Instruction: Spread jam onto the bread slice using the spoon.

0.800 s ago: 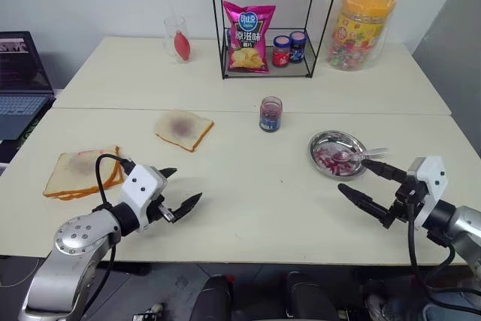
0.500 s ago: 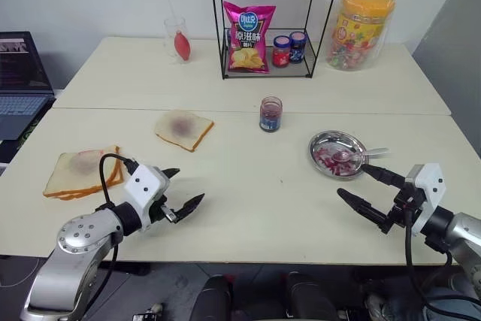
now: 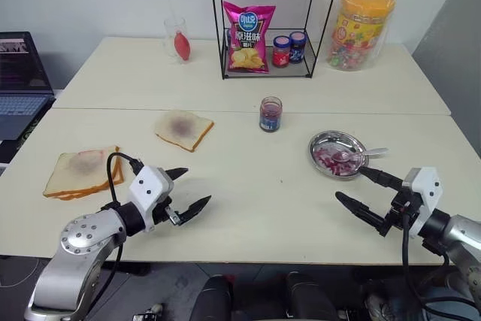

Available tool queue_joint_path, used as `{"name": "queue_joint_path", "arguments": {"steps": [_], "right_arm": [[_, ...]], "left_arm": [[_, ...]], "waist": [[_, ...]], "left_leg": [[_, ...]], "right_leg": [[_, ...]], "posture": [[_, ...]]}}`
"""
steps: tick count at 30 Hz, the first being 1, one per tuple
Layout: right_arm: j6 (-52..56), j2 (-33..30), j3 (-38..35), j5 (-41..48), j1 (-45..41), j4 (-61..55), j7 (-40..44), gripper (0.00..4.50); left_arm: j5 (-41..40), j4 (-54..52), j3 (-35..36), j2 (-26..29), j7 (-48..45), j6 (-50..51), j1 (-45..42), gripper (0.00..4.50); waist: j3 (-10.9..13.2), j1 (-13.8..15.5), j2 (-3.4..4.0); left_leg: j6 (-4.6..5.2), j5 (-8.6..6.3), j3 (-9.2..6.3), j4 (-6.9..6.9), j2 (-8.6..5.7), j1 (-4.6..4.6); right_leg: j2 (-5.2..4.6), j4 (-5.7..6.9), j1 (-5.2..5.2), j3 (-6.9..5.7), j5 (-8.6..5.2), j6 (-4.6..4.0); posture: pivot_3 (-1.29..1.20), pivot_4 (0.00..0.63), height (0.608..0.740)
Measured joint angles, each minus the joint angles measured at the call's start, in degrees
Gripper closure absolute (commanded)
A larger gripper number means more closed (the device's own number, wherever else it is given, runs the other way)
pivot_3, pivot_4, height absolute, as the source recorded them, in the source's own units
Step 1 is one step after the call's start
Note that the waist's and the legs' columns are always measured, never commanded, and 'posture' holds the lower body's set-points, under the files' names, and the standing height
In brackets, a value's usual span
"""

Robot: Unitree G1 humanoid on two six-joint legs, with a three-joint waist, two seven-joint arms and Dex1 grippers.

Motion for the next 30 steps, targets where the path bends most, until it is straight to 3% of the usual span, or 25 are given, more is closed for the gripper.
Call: {"name": "queue_joint_path", "arguments": {"steps": [5,12,15,21,30], "right_arm": [[-0.12,1.22,3.64,-0.46,-0.8,-0.79,-0.22,0.04],[1.87,1.1,5.85,-0.08,-5.11,-3.21,-1.48,0.04],[7.47,0.88,9.94,-0.14,-12.72,-3.68,-3.79,0.04],[14.98,0.81,16.57,-1.58,-20.66,-3.59,-6.31,0.04],[20.52,1.04,17.6,-2.02,-29.27,-1.99,-7.62,0.04]], "left_arm": [[0.97,2.62,1.7,-9.52,12.29,3.39,-8.02,0.0],[-1.96,6.95,8.18,-16.93,25.64,15.53,-16.83,0.0],[-2.22,17.57,11.66,-20.16,33.35,18.09,-27.14,0.0],[0.1,35.71,13.3,-19.63,39.6,17.1,-37.87,0.0],[1.54,57.26,13.66,-16.63,39.8,13.14,-47.55,0.0]], "waist": [[-0.04,0.1,-0.02],[-0.07,-0.04,-0.09],[-0.06,0.02,-0.13],[-0.1,-0.16,-0.2],[-0.08,0.07,-0.23]], "left_leg": [[0.0,0.0,-0.03,0.13,-0.03,-0.02],[0.0,0.01,-0.05,0.19,-0.07,0.01],[-0.01,0.03,-0.15,0.38,-0.09,0.03],[-0.03,0.01,0.0,0.48,-0.11,-0.16],[-0.03,0.02,-0.13,0.5,-0.13,-0.2]], "right_leg": [[0.02,0.01,0.04,0.0,0.31,0.55],[0.03,0.04,0.07,-0.01,0.35,0.6],[0.07,0.13,0.13,-0.07,0.47,0.67],[0.06,-0.09,0.06,0.07,0.61,0.7],[0.06,-0.02,0.03,-0.04,0.63,0.72]], "posture": [[0.0,0.15,0.74],[0.0,0.15,0.74],[0.0,0.15,0.74],[0.0,0.15,0.74],[0.0,0.15,0.74]]}}
